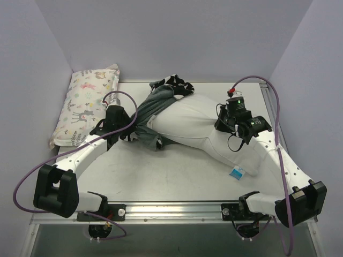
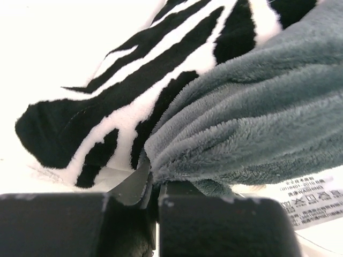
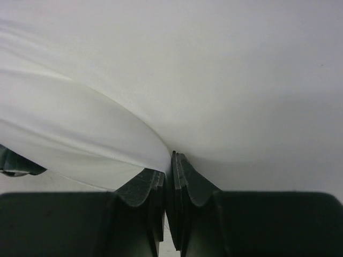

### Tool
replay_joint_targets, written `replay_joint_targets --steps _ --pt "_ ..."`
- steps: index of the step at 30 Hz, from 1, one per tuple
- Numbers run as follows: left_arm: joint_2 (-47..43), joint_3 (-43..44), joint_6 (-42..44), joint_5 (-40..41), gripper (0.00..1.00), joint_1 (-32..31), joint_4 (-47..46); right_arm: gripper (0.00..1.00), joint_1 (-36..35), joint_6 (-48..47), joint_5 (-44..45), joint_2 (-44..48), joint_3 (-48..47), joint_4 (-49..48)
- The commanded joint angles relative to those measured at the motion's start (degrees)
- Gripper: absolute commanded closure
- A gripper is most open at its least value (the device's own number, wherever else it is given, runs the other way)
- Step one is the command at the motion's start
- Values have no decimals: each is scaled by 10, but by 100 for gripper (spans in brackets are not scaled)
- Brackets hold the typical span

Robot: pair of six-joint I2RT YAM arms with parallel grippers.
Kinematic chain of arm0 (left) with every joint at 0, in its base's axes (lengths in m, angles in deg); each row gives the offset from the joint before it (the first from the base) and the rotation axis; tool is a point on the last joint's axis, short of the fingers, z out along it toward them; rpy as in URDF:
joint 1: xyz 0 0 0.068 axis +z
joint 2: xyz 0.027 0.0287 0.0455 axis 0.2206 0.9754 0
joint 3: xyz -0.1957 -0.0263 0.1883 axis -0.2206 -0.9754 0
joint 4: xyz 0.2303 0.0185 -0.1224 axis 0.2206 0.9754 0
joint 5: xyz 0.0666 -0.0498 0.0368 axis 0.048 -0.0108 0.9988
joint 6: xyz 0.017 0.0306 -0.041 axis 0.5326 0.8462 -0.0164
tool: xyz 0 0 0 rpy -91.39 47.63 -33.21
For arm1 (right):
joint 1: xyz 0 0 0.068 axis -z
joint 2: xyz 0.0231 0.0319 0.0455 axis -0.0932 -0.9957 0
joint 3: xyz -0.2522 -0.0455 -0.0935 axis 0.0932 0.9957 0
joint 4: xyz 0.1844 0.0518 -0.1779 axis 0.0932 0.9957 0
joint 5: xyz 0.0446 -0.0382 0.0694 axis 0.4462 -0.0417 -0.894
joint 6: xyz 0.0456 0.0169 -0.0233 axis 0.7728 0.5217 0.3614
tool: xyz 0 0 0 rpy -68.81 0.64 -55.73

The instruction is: Remove the pillowcase from the pillow

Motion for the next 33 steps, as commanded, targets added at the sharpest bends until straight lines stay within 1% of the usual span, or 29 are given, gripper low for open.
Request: replay_joint_targets --steps 1,3,4,6,7,8,9,10,11,13,14,15,17,18,19,21,22,23,25,26,28,29,30,31,32,33 --pt "34 -27 22 94 100 53 -2 100 40 -21 89 33 -13 47" --pt "47 -37 28 84 100 40 -20 100 29 -25 83 32 -6 39" --pt "65 -40 34 65 100 34 -29 100 21 -31 70 33 7 25" --pt "87 -51 47 20 100 17 -85 100 3 -38 53 41 13 13" --pt "109 -58 43 -3 100 10 -94 93 -32 -44 59 47 18 0" --pt "119 -62 43 -11 100 -10 -106 71 -52 -51 71 55 18 -4" --pt "129 -66 43 -18 100 -22 -142 56 -68 -54 85 57 13 -5" --pt "148 -66 39 -20 100 -35 -148 43 -87 -59 100 59 6 -4" --pt "156 -64 36 -18 100 -55 -150 27 -118 -71 102 61 3 -7" --pt "168 -65 29 -14 100 -74 -157 17 -163 -86 132 67 2 -23" --pt "168 -72 24 -14 100 -80 -162 10 -184 -96 144 66 2 -29" --pt "167 -77 21 -16 100 -90 -172 7 -236 -119 155 61 2 -36" --pt "157 -92 10 -20 100 -98 -184 1 -281 -143 204 30 -1 -50" --pt "145 -97 7 -20 100 -105 -183 0 -312 -165 217 14 -4 -56" --pt "138 -102 4 -20 100 -110 -184 0 -324 -175 245 0 -4 -62" --pt "123 -115 2 -17 100 -118 -184 0 -342 -190 263 -55 -9 -75" --pt "107 -119 -2 -14 100 -125 -183 0 -342 -199 273 -77 -12 -88" --pt "100 -130 -5 -14 100 -128 -183 0 -341 -201 292 -123 -15 -92" --pt "78 -138 -11 -13 100 -133 -181 0 -342 -204 302 -168 -27 -97" --pt "71 -143 -12 -12 100 -134 -180 0 -344 -201 307 -207 -30 -100" --pt "48 -152 -16 -6 100 -134 -176 0 -340 -192 337 -243 -38 -111" --pt "41 -153 -17 -6 100 -134 -172 0 -339 -178 356 -281 -46 -106" --pt "27 -153 -17 -4 100 -134 -167 3 -337 -170 380 -300 -57 -81" --pt "21 -151 -18 4 100 -134 -162 9 -331 -162 384 -313 -76 -67" --pt "14 -146 -18 8 100 -134 -148 38 -321 -136 391 -325 -82 -54" --pt "8 -144 -18 14 100 -134 -140 72 -315 -123 400 -324 -84 -42"
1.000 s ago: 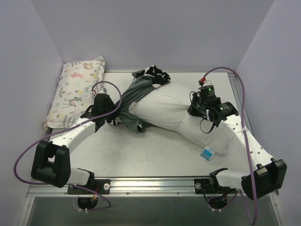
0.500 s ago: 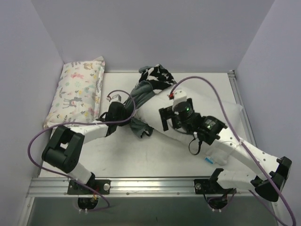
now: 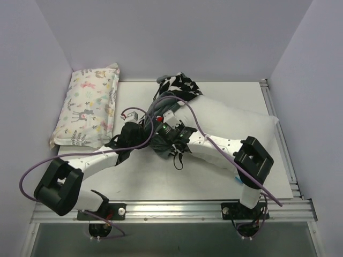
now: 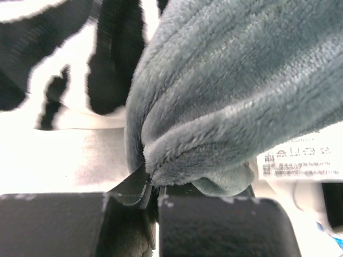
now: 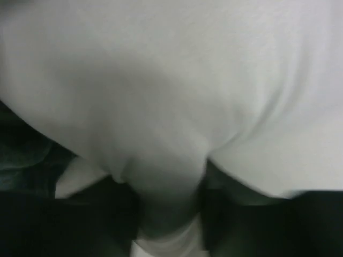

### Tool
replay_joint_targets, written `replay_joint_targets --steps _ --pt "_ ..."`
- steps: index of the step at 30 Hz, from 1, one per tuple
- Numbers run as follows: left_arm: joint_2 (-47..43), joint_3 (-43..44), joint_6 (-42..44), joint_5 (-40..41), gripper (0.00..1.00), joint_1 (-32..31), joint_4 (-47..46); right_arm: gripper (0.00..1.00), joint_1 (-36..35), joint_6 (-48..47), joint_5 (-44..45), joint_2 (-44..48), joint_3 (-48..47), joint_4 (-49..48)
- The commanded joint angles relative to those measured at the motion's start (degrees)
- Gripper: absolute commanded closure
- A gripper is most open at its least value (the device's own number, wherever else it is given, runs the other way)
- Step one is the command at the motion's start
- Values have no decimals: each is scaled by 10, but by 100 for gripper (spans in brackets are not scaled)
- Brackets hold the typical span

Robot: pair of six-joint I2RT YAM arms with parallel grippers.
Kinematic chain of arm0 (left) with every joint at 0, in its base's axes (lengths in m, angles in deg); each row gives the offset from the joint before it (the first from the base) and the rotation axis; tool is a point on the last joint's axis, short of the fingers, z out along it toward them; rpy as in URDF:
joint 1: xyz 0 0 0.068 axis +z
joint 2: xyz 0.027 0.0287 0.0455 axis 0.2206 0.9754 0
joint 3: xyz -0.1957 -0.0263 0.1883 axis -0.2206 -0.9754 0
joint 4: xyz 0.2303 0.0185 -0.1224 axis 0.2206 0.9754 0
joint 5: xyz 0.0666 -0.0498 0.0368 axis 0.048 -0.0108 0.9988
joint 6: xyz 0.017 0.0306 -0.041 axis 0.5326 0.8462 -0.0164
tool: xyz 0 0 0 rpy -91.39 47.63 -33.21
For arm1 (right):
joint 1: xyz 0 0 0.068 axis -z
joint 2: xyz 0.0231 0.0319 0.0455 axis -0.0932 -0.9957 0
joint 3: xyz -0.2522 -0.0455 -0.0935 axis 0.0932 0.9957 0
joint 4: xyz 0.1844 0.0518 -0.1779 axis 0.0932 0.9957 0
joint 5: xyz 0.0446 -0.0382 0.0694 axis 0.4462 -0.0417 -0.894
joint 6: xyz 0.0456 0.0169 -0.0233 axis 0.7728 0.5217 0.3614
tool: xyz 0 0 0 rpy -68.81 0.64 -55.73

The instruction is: Remove the pillowcase from the pillow

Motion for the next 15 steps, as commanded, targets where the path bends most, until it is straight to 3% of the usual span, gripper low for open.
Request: replay_joint_targets --steps 1,5,11,15 --pt "-37 2 -8 25 100 -4 66 96 31 70 48 -8 -23 50" --pt "-66 13 -15 74 100 3 117 100 65 101 18 84 31 54" --pt "-77 20 -35 123 100 75 159 100 118 124 -97 280 122 16" --pt "-70 28 -27 130 100 112 175 100 158 124 -127 360 144 25"
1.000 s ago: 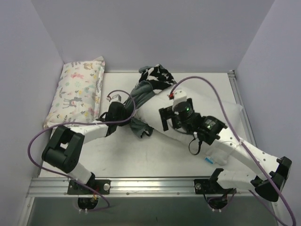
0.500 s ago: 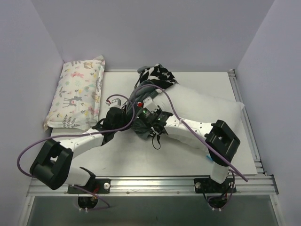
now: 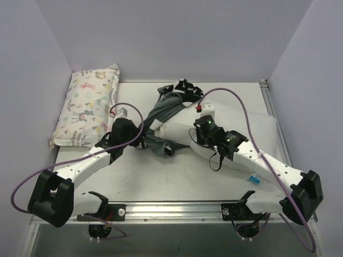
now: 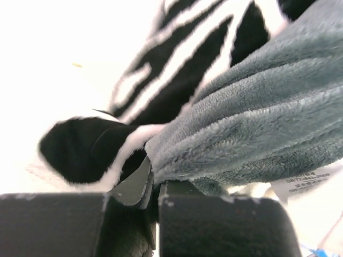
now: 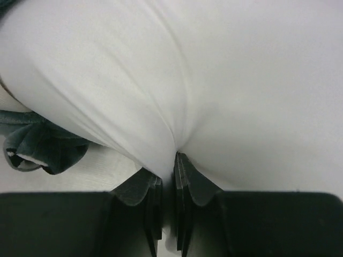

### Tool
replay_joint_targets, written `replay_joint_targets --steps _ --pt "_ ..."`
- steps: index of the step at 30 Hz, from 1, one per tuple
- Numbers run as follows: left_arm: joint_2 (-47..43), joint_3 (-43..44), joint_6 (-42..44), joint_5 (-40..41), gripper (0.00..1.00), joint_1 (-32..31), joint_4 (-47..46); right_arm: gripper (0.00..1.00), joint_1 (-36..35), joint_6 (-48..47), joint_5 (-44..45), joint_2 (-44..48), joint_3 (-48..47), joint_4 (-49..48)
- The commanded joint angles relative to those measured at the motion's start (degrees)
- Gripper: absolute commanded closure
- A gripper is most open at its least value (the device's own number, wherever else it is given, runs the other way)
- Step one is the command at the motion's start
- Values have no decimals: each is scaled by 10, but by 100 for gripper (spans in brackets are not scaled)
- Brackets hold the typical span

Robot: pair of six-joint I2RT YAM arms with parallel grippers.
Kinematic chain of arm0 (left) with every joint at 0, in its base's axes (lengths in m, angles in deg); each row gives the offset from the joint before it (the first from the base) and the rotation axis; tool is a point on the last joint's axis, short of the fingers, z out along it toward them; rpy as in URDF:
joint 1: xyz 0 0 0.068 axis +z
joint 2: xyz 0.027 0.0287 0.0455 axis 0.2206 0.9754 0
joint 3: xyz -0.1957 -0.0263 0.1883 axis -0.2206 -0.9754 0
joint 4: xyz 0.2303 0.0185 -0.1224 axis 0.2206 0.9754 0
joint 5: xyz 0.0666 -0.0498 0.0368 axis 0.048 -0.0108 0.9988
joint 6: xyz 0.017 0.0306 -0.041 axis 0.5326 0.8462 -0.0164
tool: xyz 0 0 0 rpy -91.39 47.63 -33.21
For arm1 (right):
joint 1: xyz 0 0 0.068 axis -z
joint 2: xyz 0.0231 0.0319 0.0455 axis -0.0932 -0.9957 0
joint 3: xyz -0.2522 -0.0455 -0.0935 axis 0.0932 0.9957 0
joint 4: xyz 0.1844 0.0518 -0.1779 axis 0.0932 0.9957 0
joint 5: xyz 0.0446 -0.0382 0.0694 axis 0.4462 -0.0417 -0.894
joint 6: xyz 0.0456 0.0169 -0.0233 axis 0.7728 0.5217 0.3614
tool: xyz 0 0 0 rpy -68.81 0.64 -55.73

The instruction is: Remove the pillowcase from the pillow

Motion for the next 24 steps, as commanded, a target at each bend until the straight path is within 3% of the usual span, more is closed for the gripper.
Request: replay_joint_targets --steps 1,11,24 --pt "1 5 16 131 100 73 93 100 64 11 51 90 6 61" --pt "19 9 22 136 100 109 103 100 153 25 -34 148 4 85" --pt "36 24 38 118 100 116 95 100 185 34 -121 207 -62 122"
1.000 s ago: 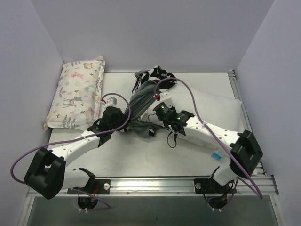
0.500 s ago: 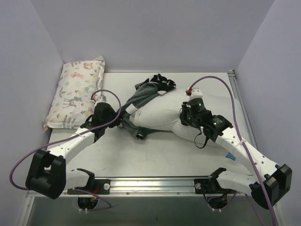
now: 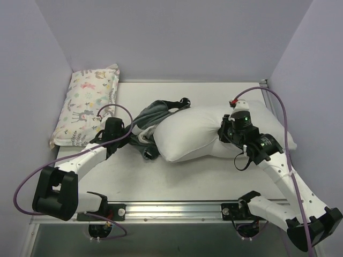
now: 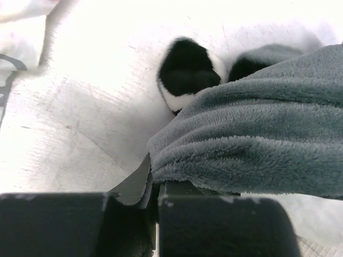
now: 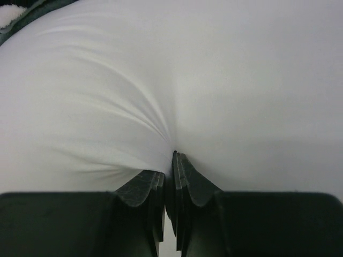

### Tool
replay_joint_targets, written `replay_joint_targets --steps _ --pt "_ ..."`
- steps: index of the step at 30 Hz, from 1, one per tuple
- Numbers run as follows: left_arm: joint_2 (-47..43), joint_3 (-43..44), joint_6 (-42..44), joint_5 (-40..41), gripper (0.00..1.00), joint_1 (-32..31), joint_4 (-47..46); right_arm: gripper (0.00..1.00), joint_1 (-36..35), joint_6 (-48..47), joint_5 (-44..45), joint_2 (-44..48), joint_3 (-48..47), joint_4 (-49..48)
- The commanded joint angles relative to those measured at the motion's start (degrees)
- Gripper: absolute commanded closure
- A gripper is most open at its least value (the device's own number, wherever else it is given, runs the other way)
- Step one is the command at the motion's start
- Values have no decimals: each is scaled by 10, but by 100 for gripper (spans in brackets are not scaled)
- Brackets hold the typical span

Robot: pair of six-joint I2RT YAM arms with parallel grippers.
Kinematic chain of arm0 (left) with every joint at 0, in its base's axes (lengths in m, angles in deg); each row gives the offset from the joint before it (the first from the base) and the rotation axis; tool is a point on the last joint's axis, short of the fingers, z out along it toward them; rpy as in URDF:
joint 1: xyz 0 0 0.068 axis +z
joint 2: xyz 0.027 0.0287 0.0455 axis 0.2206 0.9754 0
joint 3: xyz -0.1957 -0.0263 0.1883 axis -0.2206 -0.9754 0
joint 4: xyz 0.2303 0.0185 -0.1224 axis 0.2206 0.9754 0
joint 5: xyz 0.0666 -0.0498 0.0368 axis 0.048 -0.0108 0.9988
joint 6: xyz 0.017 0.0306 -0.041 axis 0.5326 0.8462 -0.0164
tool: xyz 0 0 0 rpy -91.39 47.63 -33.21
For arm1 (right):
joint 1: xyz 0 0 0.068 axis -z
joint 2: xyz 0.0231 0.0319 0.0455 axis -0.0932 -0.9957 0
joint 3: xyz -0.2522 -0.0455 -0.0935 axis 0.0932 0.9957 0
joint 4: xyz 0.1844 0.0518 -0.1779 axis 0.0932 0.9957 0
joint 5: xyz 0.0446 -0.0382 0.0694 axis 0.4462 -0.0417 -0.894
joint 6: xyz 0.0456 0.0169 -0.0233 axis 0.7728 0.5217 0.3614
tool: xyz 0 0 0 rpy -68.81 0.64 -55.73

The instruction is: Remove the pillowcase from the pillow

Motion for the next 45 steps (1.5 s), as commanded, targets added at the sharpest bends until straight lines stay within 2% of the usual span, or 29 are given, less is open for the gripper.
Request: replay_joint_targets --steps 1,7,14,21,30,34,37,41,42,45 --pt "9 21 22 65 100 23 20 100 27 6 2 47 -65 13" --pt "42 54 19 53 100 36 20 100 43 8 -56 72 -138 52" --pt "72 115 31 37 100 50 27 100 52 20 -72 72 -205 66" --pt "77 145 34 26 100 68 41 100 56 36 -36 45 -269 57" --pt "13 112 16 3 100 87 44 100 69 40 17 -6 -308 14" --pt "-34 66 4 -18 100 80 26 100 72 34 40 -35 -271 -43" --pt "-68 40 10 -27 100 60 27 100 71 25 54 -47 -193 -137" --pt "-107 23 22 -10 100 0 42 100 7 -12 125 -56 -82 -297" --pt "-114 12 29 -7 100 -12 42 100 -26 -20 141 -62 -47 -311" --pt "-147 -11 34 -1 97 -49 55 100 -34 0 123 -96 -8 -339"
